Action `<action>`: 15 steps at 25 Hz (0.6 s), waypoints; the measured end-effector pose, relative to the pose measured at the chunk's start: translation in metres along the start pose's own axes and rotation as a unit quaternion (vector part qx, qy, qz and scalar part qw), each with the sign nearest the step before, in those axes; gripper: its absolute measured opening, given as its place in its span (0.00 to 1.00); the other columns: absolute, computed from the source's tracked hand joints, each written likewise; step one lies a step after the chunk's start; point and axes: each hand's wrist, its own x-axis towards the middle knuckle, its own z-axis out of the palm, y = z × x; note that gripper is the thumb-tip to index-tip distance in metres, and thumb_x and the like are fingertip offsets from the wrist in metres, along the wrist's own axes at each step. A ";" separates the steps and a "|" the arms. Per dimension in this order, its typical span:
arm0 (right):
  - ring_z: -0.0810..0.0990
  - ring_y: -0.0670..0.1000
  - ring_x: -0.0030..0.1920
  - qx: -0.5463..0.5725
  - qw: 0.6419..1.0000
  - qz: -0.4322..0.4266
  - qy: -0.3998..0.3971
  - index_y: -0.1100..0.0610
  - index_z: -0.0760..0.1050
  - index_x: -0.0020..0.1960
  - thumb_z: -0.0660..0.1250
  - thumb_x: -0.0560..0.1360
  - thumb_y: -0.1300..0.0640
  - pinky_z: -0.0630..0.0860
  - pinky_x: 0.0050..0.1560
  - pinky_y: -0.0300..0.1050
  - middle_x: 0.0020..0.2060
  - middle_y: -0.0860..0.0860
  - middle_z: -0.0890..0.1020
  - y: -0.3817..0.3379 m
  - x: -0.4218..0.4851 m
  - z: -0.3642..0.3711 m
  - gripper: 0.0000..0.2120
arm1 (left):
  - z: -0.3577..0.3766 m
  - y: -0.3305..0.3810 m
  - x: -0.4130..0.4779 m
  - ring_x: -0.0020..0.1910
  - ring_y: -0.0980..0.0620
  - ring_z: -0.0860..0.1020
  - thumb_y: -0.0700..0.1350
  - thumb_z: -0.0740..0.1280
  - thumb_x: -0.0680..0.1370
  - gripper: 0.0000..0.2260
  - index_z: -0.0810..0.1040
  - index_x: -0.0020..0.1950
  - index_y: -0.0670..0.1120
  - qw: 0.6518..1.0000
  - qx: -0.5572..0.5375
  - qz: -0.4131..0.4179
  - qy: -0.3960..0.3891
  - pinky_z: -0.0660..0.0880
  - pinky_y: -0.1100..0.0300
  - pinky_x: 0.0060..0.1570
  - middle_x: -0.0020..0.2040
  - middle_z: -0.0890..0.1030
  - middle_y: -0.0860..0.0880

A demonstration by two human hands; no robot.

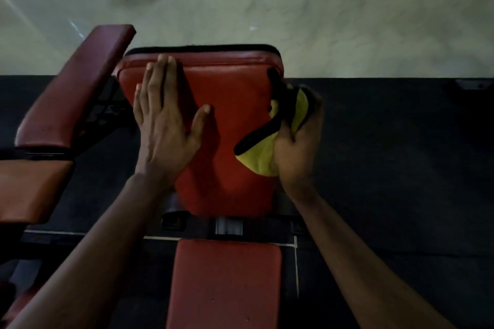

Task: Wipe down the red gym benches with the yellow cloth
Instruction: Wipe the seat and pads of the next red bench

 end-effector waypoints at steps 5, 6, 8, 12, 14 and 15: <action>0.73 0.57 0.70 -0.090 0.983 -0.150 -0.047 0.61 0.76 0.68 0.66 0.78 0.60 0.74 0.68 0.50 0.65 0.59 0.76 -0.030 0.021 0.004 0.18 | 0.005 -0.010 0.006 0.78 0.45 0.56 0.61 0.69 0.78 0.39 0.59 0.81 0.44 1.000 0.011 -0.002 0.010 0.52 0.44 0.75 0.79 0.61 0.43; 0.72 0.57 0.71 -0.100 0.980 -0.164 -0.059 0.59 0.76 0.67 0.66 0.78 0.59 0.74 0.68 0.52 0.66 0.58 0.77 -0.032 0.023 0.004 0.18 | 0.006 -0.011 0.007 0.78 0.44 0.57 0.61 0.70 0.77 0.39 0.59 0.80 0.44 1.000 0.014 -0.003 0.014 0.52 0.44 0.75 0.79 0.62 0.43; 0.73 0.58 0.70 -0.109 0.973 -0.192 -0.073 0.59 0.78 0.65 0.66 0.78 0.60 0.73 0.68 0.56 0.64 0.57 0.78 -0.038 0.030 0.006 0.16 | 0.007 -0.014 0.007 0.78 0.45 0.57 0.61 0.70 0.77 0.39 0.60 0.80 0.44 1.000 0.011 -0.004 0.013 0.52 0.45 0.75 0.79 0.62 0.44; 0.79 0.55 0.61 -0.093 0.964 -0.244 -0.052 0.64 0.79 0.58 0.69 0.75 0.64 0.75 0.64 0.47 0.57 0.57 0.81 -0.055 0.051 -0.001 0.12 | 0.010 -0.019 0.005 0.78 0.46 0.56 0.61 0.71 0.77 0.39 0.59 0.81 0.45 1.000 0.005 0.002 0.018 0.53 0.45 0.75 0.79 0.61 0.45; 0.77 0.52 0.57 -0.072 0.966 -0.247 -0.016 0.67 0.76 0.57 0.70 0.73 0.64 0.72 0.61 0.35 0.54 0.60 0.79 -0.066 0.061 0.001 0.13 | 0.012 -0.018 0.004 0.79 0.46 0.55 0.60 0.71 0.77 0.39 0.59 0.81 0.45 1.000 -0.008 -0.007 0.017 0.53 0.45 0.75 0.79 0.61 0.46; 0.75 0.51 0.56 -0.059 0.967 -0.247 -0.014 0.68 0.75 0.56 0.72 0.72 0.64 0.71 0.60 0.33 0.53 0.61 0.77 -0.070 0.067 0.006 0.15 | 0.013 -0.018 0.003 0.79 0.46 0.55 0.60 0.71 0.77 0.39 0.59 0.81 0.45 1.000 -0.007 -0.010 0.019 0.53 0.44 0.75 0.80 0.61 0.46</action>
